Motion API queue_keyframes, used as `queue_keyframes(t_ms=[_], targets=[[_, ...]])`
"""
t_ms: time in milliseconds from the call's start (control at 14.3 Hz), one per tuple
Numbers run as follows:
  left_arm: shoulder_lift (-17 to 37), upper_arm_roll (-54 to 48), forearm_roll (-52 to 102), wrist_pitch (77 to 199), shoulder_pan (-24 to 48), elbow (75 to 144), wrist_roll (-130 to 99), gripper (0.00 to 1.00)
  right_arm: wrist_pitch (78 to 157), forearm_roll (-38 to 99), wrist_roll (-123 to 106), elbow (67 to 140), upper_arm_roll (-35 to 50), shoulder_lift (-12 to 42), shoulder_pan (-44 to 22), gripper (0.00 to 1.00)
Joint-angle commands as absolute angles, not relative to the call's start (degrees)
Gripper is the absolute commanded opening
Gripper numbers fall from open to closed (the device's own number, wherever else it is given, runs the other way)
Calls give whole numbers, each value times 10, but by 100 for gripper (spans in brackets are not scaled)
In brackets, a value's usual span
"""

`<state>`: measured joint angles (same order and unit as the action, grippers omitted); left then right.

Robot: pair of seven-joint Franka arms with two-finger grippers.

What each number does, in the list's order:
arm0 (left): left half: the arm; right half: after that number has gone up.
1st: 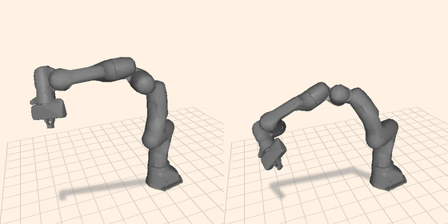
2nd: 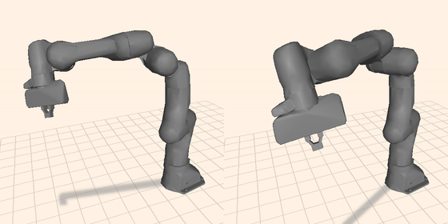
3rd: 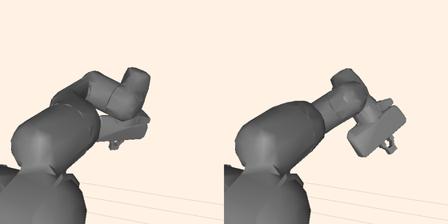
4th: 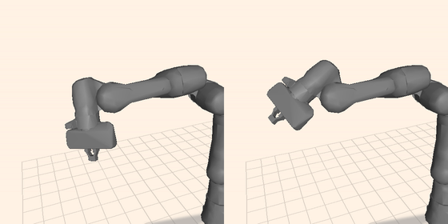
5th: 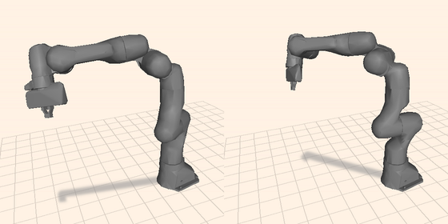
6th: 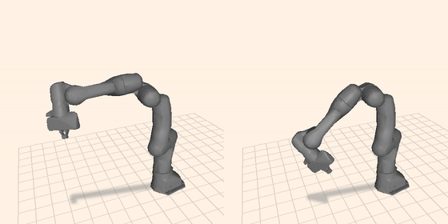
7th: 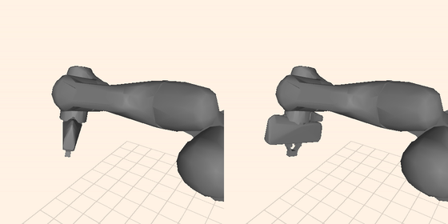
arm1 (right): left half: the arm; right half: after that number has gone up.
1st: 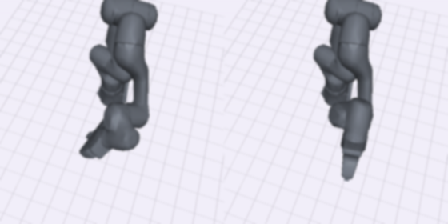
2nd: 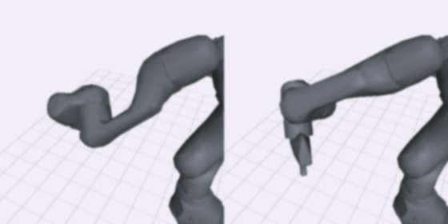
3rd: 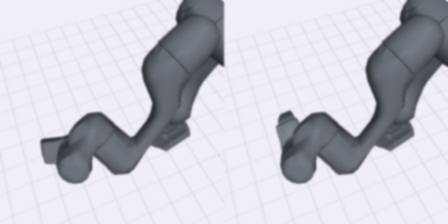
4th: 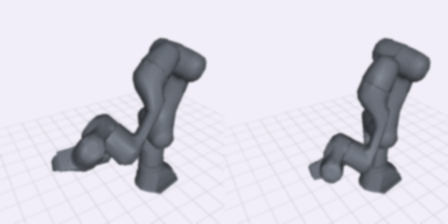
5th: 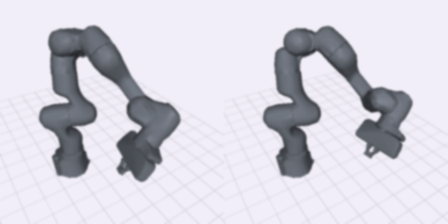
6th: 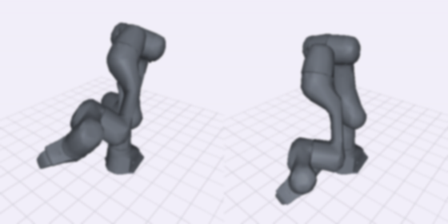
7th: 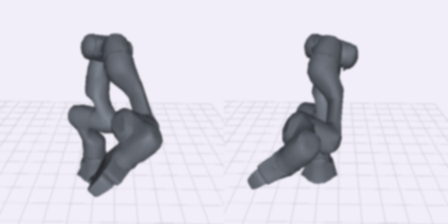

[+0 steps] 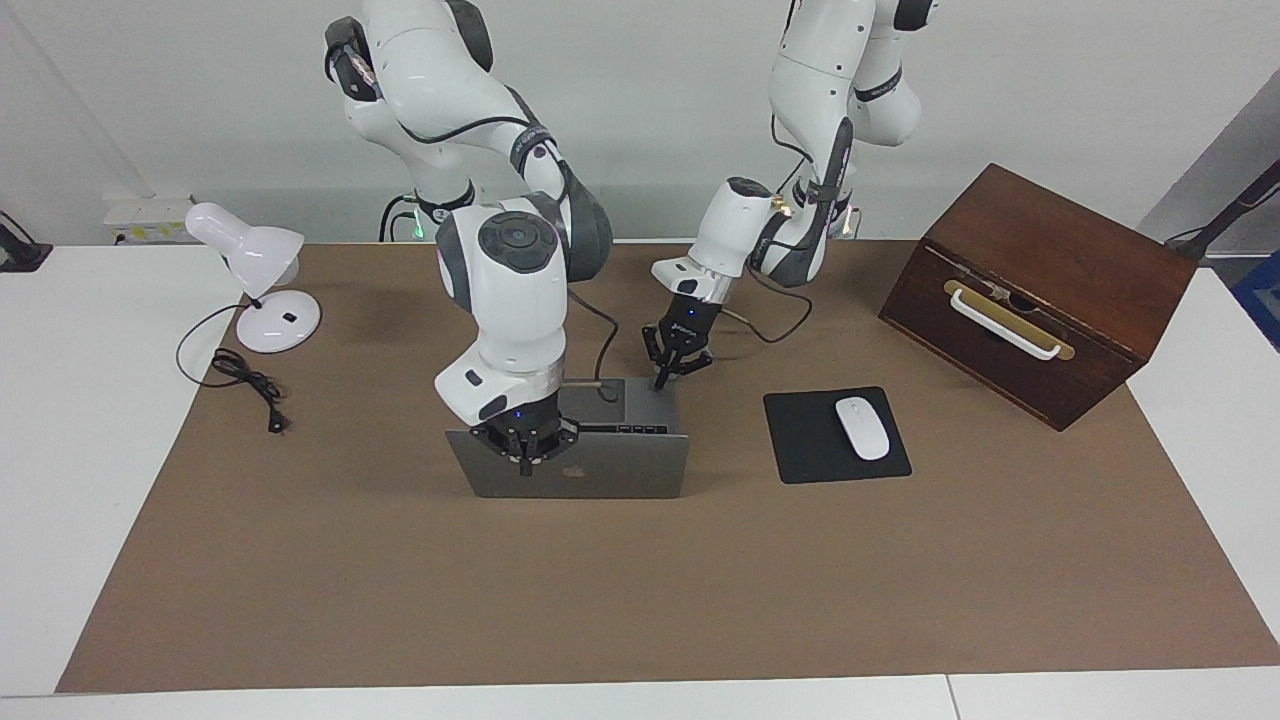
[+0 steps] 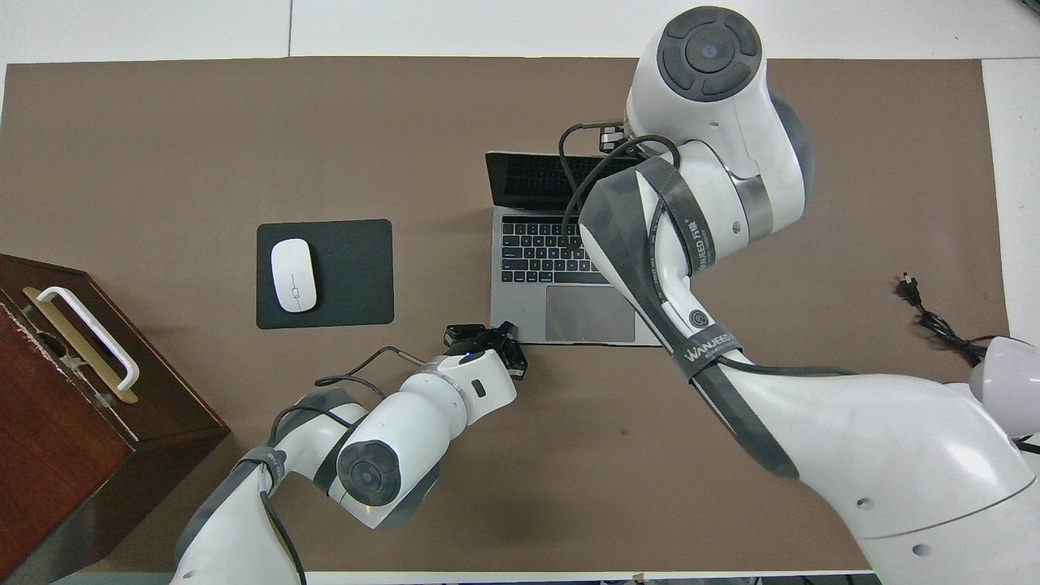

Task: Close laptop with both arms
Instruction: 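Hold the laptop base with the left gripper while the right gripper pushes the screen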

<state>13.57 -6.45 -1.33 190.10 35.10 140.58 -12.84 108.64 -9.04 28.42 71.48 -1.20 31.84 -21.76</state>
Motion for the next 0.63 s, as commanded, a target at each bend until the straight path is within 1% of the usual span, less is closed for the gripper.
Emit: queue_keyframes(t_ms=[0,210,349,559], targets=[[155,-49,-23,1909,358,1399,-108,0,1036,-98,294,708,3,305,-212,0],[171,-43,-23,1933,357,1401,-92,0,997,-89,294,698,13,297,-208,0],[172,-43,-23,1936,357,1402,-86,0,972,-53,294,694,15,293,-205,0],[178,-39,-23,1938,357,1402,-73,0,974,-31,293,695,14,292,-198,0]])
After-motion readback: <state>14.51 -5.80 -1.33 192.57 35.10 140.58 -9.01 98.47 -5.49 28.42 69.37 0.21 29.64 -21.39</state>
